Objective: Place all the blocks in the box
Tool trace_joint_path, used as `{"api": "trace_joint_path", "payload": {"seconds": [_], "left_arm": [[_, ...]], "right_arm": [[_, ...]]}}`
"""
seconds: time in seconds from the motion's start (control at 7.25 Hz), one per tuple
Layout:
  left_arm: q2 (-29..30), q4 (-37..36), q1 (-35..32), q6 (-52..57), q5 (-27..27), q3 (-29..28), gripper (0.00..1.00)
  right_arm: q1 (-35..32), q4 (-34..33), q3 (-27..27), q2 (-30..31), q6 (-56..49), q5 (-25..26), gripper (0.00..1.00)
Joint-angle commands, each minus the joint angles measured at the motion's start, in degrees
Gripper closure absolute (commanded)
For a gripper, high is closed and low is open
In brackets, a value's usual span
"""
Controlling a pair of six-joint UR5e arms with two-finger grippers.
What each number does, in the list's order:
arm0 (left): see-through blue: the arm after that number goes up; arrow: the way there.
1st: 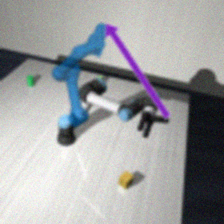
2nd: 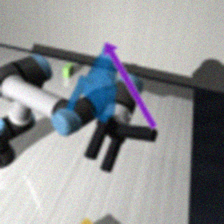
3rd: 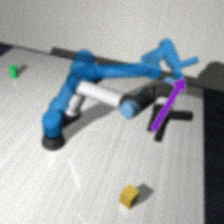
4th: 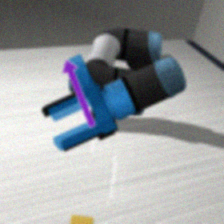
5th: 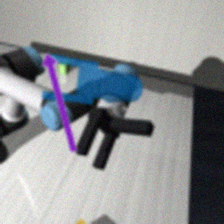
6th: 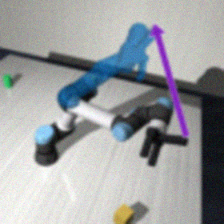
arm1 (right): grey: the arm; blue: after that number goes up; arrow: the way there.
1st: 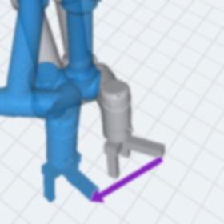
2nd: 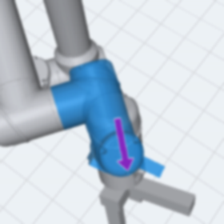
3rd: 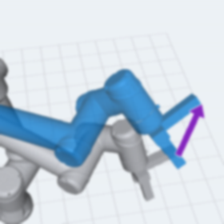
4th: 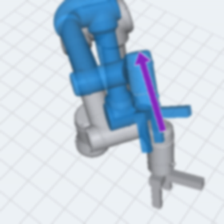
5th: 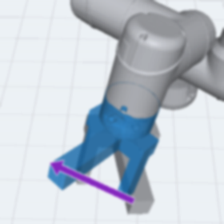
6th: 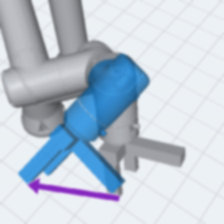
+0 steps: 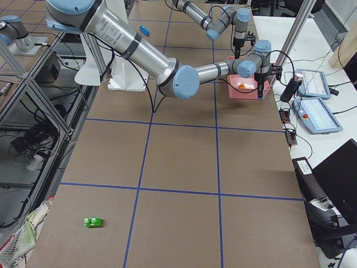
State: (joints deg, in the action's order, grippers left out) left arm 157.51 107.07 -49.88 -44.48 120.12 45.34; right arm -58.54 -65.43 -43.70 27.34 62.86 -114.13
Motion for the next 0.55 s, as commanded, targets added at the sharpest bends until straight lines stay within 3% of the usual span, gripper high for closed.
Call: {"api": "trace_joint_path", "payload": {"seconds": [0.0, 0.14, 0.28, 0.41], "left_arm": [[-1.9, -0.4, -2.1, 6.5, 1.2, 1.4, 0.00], [-2.4, -0.6, -4.2, 9.2, 3.4, 1.4, 0.00], [-3.6, -0.8, -6.4, 11.4, 7.1, 1.5, 0.00], [-4.0, -0.8, -7.8, 13.1, 9.4, 1.5, 0.00]], "right_arm": [[0.7, 0.0, 5.0, -7.2, 5.9, 0.0, 1.00], [2.2, 0.0, 5.1, -7.5, 7.1, 0.5, 0.67], [4.2, 0.1, 5.1, -7.6, 8.3, 2.9, 0.01], [4.7, 0.1, 5.1, -7.6, 8.6, 3.2, 0.01]]}}
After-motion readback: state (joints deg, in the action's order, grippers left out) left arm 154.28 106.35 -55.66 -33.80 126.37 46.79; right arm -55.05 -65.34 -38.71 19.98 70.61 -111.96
